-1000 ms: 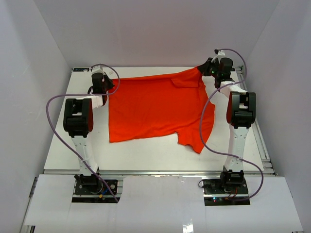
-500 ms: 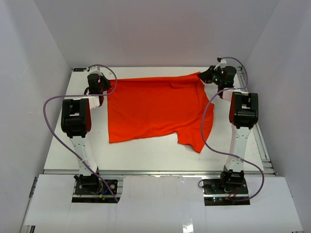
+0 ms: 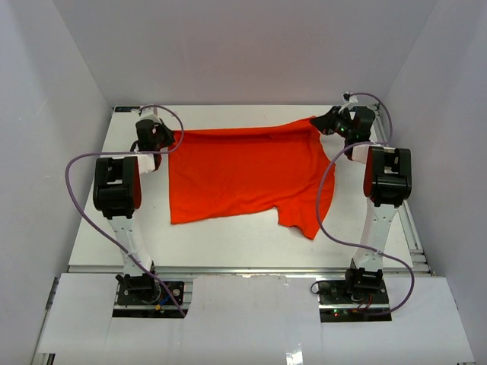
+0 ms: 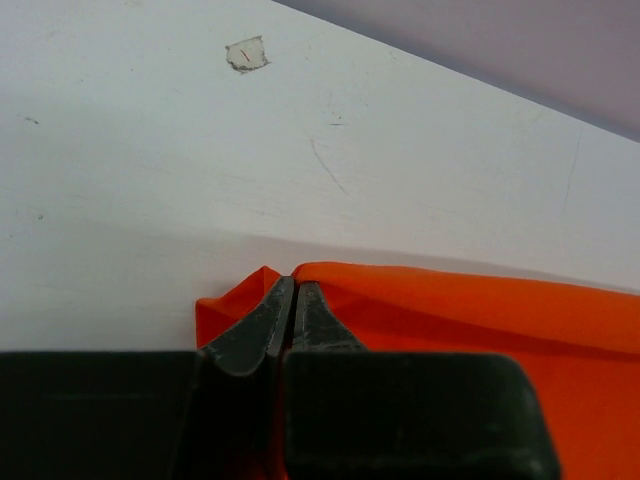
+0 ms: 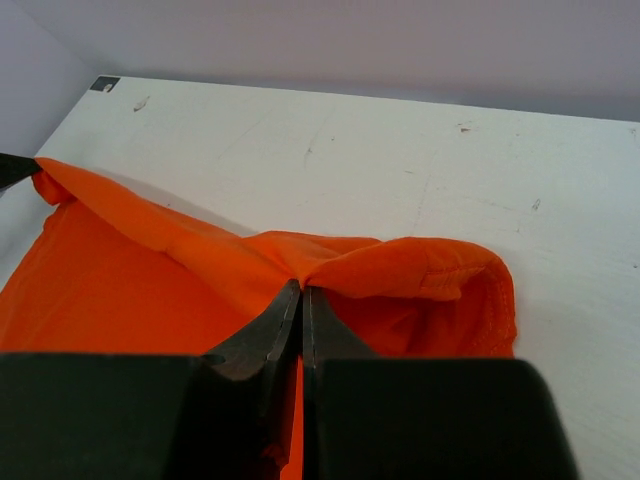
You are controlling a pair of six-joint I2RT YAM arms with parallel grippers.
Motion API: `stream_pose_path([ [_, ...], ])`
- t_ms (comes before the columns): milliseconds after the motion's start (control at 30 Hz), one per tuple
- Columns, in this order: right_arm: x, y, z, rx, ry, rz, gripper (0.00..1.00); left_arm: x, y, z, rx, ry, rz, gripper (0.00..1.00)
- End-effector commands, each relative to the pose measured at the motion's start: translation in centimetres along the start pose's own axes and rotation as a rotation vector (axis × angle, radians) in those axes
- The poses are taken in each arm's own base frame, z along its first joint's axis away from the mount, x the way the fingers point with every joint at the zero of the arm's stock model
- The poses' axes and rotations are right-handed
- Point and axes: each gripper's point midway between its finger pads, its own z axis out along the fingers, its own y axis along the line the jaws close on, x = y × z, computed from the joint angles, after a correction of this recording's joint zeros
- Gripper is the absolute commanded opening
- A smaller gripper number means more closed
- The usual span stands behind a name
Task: Fold and stack the t-shirts
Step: Fold the tshirt
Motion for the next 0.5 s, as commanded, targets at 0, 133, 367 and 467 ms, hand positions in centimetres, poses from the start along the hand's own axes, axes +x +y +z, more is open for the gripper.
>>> stream_pose_path([
  [0,-3.5,2.2,-1.3,-0.042,-0.076,-0.082,0.06,-4.0,-1.7,-2.0,0.053,-0.075,0.020,0.08],
  [133,-2.4,2.3,-1.8,-0.036,-0.057,-0.067,0.06,-2.8,-1.6,-2.7,0.059,-0.048,0.014,0.07],
  [367,-1.3,1.7,-2.3,-0.010,-0.031,-0.055,0.06,-2.4,-1.6,-4.0,0.063,-0.039,0.050,0.07],
  [467,-1.1,1.4,-2.4,-0.003,-0.024,-0.052,0.06,-2.5,-1.8,-4.5,0.070,-0.042,0.072,0.08],
])
